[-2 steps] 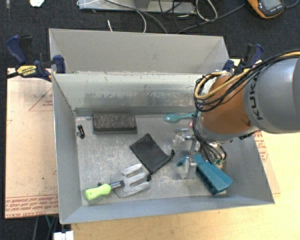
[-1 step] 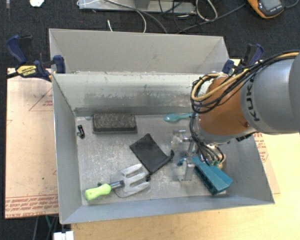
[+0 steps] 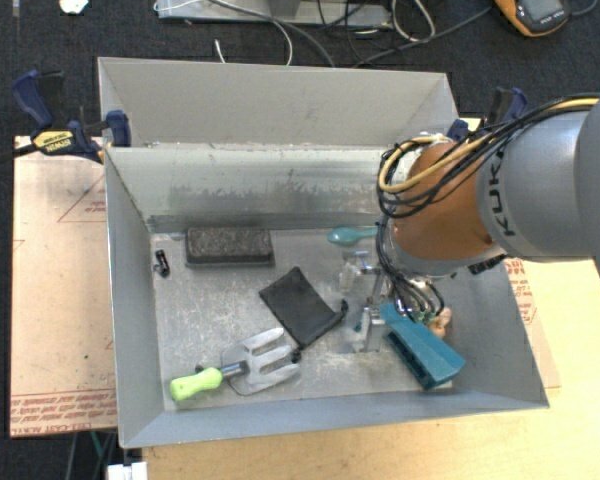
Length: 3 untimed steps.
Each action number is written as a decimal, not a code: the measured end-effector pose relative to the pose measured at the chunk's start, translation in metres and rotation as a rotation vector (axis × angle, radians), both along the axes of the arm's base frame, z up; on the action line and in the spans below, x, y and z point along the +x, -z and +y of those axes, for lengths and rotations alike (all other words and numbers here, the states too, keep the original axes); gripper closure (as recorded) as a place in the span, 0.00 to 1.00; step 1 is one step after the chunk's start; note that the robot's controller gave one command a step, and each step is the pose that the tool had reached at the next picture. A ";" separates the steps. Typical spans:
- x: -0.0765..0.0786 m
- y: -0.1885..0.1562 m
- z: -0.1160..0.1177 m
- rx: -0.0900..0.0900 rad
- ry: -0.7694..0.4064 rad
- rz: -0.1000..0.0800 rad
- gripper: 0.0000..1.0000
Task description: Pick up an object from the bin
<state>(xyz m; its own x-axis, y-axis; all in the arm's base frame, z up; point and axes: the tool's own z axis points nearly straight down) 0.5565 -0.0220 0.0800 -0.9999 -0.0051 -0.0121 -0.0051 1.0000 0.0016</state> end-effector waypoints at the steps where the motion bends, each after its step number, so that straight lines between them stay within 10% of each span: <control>1: 0.002 0.010 0.005 0.002 0.022 0.001 0.00; 3: 0.012 0.000 0.026 0.001 -0.031 -0.001 0.00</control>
Offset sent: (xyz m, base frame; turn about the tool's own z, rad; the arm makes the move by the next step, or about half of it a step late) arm -0.0013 0.0234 -0.0094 0.0557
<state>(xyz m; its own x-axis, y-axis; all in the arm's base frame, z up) 0.5682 0.0039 0.0802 -0.9992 -0.0364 -0.0134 -0.0364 0.9993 0.0024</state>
